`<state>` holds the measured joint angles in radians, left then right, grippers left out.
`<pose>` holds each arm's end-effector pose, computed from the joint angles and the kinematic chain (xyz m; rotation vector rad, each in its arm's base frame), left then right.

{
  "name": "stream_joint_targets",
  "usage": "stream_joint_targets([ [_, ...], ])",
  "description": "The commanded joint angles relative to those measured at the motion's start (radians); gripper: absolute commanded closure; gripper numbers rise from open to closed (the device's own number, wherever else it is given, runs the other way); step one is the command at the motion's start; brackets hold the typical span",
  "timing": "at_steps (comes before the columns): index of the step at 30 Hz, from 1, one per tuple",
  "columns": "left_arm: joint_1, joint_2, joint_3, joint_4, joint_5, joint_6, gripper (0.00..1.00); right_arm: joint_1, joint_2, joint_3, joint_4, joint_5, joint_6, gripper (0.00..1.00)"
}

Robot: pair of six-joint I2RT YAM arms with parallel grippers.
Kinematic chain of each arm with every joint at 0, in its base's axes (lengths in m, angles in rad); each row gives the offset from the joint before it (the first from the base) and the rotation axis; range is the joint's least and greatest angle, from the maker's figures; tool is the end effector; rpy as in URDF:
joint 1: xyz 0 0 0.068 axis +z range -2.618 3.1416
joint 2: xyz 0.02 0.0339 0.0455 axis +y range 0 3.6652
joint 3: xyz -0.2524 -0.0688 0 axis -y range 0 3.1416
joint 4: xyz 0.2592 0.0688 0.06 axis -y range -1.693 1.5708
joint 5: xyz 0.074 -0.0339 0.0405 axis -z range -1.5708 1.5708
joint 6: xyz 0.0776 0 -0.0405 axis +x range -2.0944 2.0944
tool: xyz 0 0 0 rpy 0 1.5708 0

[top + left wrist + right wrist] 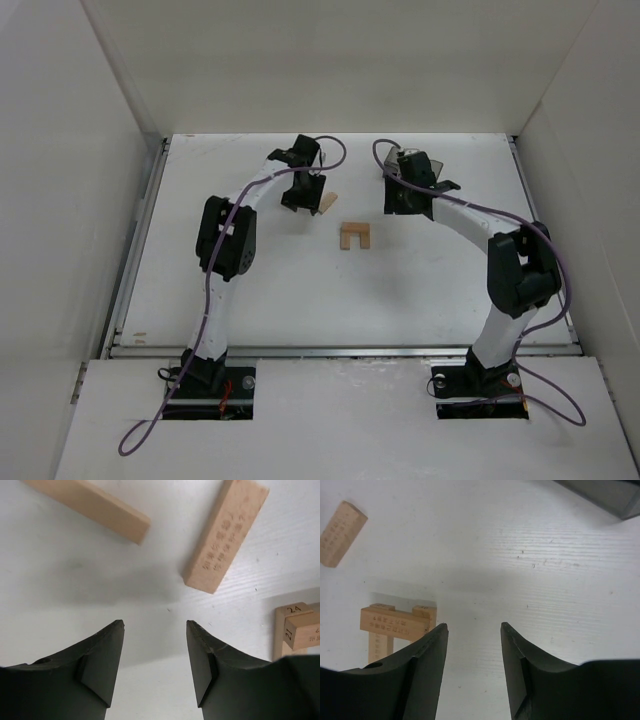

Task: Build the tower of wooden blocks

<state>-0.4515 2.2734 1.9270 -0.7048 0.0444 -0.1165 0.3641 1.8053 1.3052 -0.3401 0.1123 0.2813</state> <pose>0.4687 -0.2311 0.1430 0.4561 2.6040 -0.2532 0.4102 0.1470 0.1748 -0.0480 2.4100 0.1638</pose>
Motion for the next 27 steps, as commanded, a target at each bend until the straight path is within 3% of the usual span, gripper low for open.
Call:
stream_joint_targets([
  [1,0.008,-0.069,0.081,0.019,0.005,0.182,0.5,0.001,-0.05,0.023,0.029,0.017,-0.056,0.48],
  [3,0.008,-0.069,0.09,0.043,0.026,0.3,0.5,-0.008,-0.05,0.023,0.019,0.017,-0.066,0.48],
  [11,-0.039,-0.022,0.133,0.082,0.049,0.538,0.5,-0.008,-0.07,0.023,0.019,0.017,-0.076,0.48],
  [24,-0.049,0.089,0.142,0.221,0.058,0.485,0.51,-0.008,-0.07,0.023,0.001,0.017,-0.085,0.48],
  [27,-0.049,0.098,0.142,0.242,0.043,0.448,0.46,-0.008,-0.07,0.023,-0.01,0.017,-0.105,0.48],
])
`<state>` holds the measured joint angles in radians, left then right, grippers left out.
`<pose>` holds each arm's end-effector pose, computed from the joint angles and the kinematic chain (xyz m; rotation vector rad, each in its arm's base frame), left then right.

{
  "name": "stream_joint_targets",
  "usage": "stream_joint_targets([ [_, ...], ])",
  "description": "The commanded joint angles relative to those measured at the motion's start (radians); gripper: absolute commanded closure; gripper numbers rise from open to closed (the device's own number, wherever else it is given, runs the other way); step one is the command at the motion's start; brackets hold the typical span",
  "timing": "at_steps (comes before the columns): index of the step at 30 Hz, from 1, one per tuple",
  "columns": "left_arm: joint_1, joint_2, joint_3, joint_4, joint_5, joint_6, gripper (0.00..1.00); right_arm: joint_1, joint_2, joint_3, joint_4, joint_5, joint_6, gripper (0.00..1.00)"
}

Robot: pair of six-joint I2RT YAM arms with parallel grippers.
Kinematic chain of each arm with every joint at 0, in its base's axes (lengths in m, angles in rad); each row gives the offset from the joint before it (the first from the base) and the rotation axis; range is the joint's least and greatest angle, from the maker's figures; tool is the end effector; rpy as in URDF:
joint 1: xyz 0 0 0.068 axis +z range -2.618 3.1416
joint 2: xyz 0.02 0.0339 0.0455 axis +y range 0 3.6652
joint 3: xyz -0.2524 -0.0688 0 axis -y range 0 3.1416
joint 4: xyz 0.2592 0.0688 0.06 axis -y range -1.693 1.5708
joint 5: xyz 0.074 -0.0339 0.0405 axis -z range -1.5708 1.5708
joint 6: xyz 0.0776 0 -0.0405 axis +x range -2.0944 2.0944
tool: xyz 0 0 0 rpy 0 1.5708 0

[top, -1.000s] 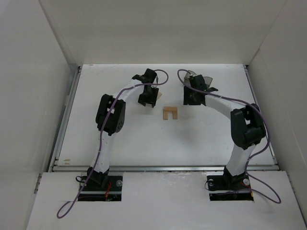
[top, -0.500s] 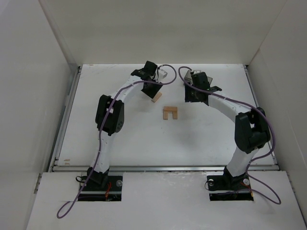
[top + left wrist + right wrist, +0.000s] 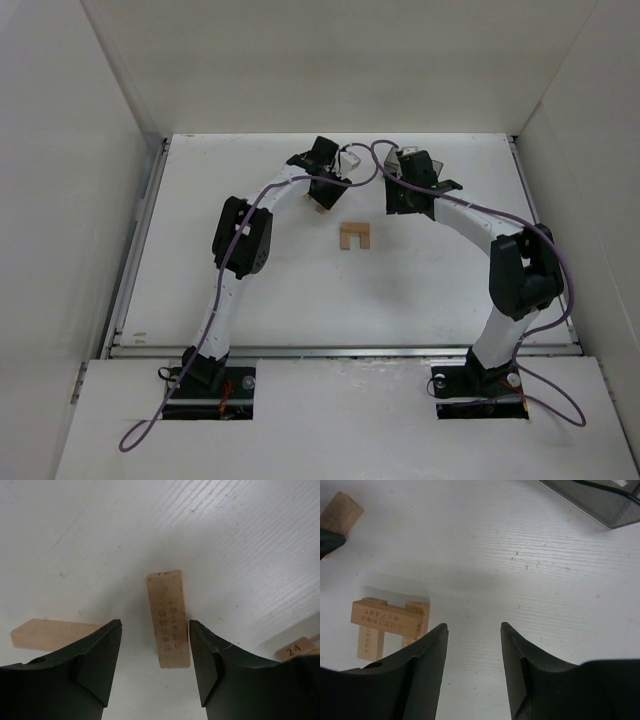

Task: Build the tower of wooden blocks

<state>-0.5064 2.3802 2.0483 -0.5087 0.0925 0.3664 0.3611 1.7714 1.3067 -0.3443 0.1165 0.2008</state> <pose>0.4934 -0.2819 0.1472 1.0589 2.1695 -0.1760 0.4084 0.1446 0.1890 -0.1349 2.3728 0.1307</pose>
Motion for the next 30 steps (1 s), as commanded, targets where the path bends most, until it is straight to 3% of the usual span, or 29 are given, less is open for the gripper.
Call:
stream_joint_targets([
  [1,0.006,0.003,0.021,0.059,-0.016,-0.044,0.46,-0.005,-0.036,0.022,-0.005,0.021,-0.024,0.48],
  [6,0.006,0.024,0.03,0.039,0.044,-0.044,0.45,-0.005,-0.027,0.031,-0.015,0.031,-0.046,0.48],
  [11,0.006,0.043,0.021,-0.019,0.09,-0.035,0.57,-0.005,-0.027,0.031,-0.024,0.031,-0.055,0.48],
  [15,0.006,0.043,0.0,-0.062,0.099,-0.026,0.76,-0.005,-0.018,0.04,-0.024,0.031,-0.055,0.48],
  [17,0.015,0.043,0.0,-0.073,0.072,-0.026,1.0,-0.005,-0.009,0.04,-0.024,0.031,-0.055,0.48],
  [22,0.016,0.005,0.038,-0.082,0.004,-0.038,1.0,-0.005,-0.009,0.049,-0.015,0.022,-0.064,0.48],
  [30,0.025,-0.119,0.142,-0.174,0.064,0.046,1.0,-0.005,-0.029,0.031,0.008,-0.011,-0.074,0.48],
])
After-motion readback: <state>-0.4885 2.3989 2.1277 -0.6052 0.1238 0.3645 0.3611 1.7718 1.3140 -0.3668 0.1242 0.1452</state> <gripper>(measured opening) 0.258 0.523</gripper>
